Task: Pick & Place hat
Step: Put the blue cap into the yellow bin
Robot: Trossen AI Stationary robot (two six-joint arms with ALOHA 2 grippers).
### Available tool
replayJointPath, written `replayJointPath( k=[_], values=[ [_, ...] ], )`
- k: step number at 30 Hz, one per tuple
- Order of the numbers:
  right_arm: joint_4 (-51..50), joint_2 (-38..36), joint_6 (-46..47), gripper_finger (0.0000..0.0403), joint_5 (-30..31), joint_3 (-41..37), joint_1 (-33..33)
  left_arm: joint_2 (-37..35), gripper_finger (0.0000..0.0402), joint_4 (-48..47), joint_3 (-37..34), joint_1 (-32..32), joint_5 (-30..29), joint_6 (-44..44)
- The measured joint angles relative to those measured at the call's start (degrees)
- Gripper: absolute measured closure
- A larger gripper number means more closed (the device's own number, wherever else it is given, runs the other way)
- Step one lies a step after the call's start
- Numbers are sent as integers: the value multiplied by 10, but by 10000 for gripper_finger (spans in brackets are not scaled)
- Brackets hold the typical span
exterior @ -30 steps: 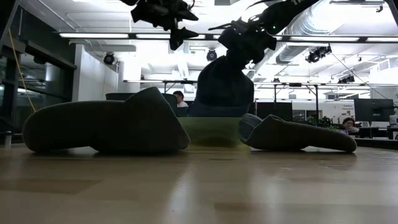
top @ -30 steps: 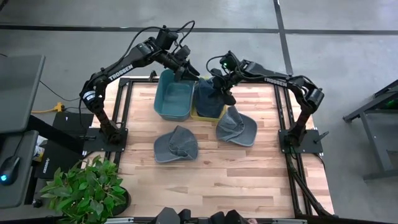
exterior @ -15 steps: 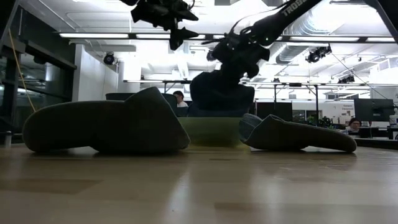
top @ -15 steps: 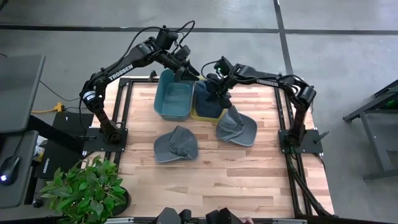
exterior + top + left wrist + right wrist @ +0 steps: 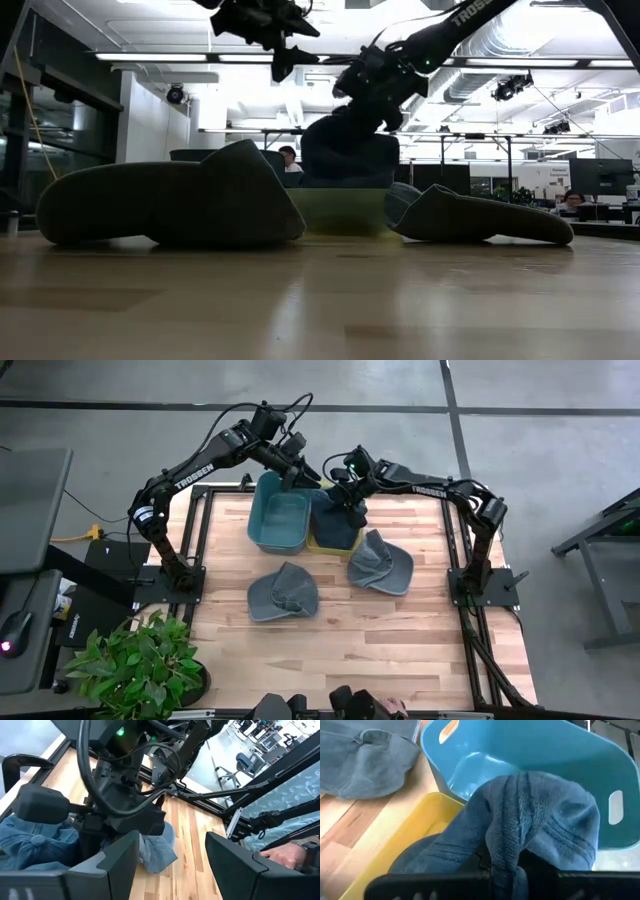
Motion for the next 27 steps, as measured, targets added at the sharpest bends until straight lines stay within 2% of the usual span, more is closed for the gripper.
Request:
replayJointPath(
  k=[7,13,17,27],
  values=[
    [-4,21,3,403,11,-2,-13,0,177,0,0,-1,-1,-2],
    [-2,16,11,384,60,-2,-2,0,176,0,0,-1,-2,-13],
    [0,11,29,350,113,-2,3,0,176,0,0,-1,-8,-15],
    [-8,-31,51,230,116,-2,4,0,177,0,0,-5,-15,-15]
  ],
)
